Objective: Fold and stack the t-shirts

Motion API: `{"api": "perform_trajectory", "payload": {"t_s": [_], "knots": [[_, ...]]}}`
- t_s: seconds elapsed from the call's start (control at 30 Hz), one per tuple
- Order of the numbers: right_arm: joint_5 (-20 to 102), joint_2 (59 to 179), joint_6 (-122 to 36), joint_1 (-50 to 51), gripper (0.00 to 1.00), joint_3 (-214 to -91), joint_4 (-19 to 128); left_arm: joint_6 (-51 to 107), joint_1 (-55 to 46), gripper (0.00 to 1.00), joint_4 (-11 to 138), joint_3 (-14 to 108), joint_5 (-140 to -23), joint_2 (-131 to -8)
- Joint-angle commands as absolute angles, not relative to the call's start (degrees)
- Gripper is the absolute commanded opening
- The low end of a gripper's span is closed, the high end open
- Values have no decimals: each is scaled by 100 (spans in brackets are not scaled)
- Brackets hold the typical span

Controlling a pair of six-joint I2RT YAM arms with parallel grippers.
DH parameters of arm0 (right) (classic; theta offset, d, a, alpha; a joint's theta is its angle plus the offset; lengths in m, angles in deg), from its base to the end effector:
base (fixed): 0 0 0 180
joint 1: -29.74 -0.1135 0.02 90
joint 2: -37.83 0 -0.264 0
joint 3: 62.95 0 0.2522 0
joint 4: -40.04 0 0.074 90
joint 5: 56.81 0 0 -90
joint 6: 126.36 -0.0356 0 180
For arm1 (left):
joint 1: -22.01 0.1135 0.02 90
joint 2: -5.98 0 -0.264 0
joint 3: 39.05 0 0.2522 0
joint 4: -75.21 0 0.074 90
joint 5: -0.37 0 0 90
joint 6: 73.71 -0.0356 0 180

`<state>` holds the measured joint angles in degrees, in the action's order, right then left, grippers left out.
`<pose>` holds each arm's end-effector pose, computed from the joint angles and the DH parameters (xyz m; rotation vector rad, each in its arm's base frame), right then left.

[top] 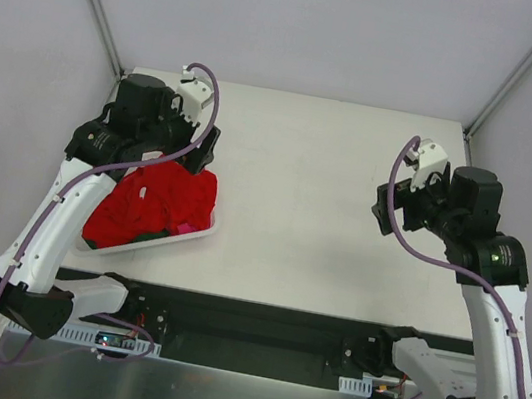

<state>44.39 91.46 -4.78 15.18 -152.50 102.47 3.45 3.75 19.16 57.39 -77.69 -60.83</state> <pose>0.1581 0.0482 0.4254 -0.9044 1.8107 0.0109 0.2187 -0.0799 0.4324 0.6701 1.9181 -0.2712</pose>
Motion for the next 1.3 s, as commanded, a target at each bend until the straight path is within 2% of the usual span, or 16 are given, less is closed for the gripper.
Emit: {"api": "perform_trajectory", "payload": {"t_s": [0.0, 0.73, 0.93, 1.1, 1.17, 1.27], "knots": [[4602, 8995, -410, 1568, 96, -15195, 10144, 407, 417, 99, 2058, 5812, -7636, -6038], [4664, 8934, -331, 1533, 96, -15212, 10153, 355, 461, 99, 2181, 5716, -7653, -5872], [4128, 8969, -112, 1568, 96, -15309, 10390, -259, 408, 98, 2129, 6119, -8812, -5423], [4663, 9179, 152, 1446, 96, -15204, 10644, -375, 93, 95, 944, 7066, -9339, -6106], [4742, 9276, 353, 1279, 96, -15195, 10847, -418, -458, 97, 461, 7069, -9551, -6449], [4708, 9233, 556, 1199, 96, -15020, 10926, -437, -769, 99, 344, 6508, -9597, -6591]]}}
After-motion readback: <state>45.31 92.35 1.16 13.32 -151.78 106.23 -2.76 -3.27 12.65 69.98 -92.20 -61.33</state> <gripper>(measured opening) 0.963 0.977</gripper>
